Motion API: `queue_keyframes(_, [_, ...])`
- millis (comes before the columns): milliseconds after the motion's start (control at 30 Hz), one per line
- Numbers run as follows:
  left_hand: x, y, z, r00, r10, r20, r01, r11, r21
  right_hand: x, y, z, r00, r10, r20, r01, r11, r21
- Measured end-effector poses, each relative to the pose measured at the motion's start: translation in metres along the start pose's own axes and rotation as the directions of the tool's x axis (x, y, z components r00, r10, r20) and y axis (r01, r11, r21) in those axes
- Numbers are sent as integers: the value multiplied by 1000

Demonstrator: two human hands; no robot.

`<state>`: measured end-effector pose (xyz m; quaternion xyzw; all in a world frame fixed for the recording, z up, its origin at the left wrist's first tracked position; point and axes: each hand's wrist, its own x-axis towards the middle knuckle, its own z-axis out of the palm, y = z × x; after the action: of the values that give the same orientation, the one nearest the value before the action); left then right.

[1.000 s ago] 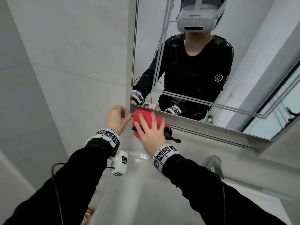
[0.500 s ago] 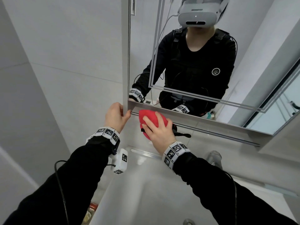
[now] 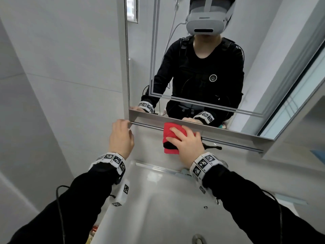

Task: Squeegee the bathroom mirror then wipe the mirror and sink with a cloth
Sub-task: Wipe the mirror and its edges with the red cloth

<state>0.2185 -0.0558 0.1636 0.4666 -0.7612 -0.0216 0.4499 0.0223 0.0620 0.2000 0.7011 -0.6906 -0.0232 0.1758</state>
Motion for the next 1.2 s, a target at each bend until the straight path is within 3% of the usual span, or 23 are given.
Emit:
queue_keyframes(133, [-6,13,2,965,194,176,-207,977,57,11,-2,-11,995,99,6,-99,991,95])
queue_keyframes(267, [4,24,14,915,306,262,-338,938,83,16,-10,-10,983,182,-8,-180,978,108])
queue_keyframes(567, [7,33,40,886,119,448,-272,916,294,16,-17,5,990,137,32,-136,991,-14])
queue_keyframes(867, [12,32,35,884,128,450,-286,910,301,5,-7,9,997,74,-3,-74,997,-30])
queue_keyframes(1200, [12,37,30,871,96,482,-269,913,305,-34,30,18,989,146,14,-143,982,-121])
